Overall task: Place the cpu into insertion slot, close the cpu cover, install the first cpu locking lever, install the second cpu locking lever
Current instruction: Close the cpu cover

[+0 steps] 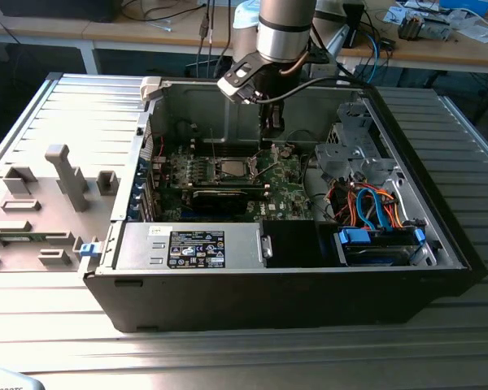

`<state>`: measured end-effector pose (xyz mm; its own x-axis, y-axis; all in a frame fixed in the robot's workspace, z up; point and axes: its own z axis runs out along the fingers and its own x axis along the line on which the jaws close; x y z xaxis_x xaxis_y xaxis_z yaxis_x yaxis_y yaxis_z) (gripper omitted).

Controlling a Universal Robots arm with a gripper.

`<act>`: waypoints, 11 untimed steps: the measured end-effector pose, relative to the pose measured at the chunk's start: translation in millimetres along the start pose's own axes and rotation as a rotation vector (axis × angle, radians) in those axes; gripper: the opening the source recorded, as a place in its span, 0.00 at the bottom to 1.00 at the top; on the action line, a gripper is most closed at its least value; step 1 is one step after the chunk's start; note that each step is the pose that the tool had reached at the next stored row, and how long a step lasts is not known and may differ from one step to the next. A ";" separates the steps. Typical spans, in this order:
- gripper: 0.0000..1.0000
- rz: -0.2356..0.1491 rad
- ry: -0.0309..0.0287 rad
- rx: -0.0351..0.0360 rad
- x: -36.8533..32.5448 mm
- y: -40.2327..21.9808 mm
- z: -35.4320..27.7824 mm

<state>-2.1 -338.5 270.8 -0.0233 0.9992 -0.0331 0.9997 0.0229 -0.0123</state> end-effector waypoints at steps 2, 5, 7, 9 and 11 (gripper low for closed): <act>0.11 0.000 0.0002 0.0001 -0.2 7.7 -0.1; 0.11 0.000 0.0015 0.0003 -0.5 21.5 -0.2; 0.11 0.000 0.0016 0.0004 -0.5 23.0 -0.2; 0.11 0.000 0.0019 0.0004 -0.6 24.2 -0.2; 0.11 0.000 0.0020 0.0004 -0.6 25.5 -0.2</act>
<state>23.4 -338.5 270.8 -0.0233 0.9992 -0.0311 0.9997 0.0229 -0.0127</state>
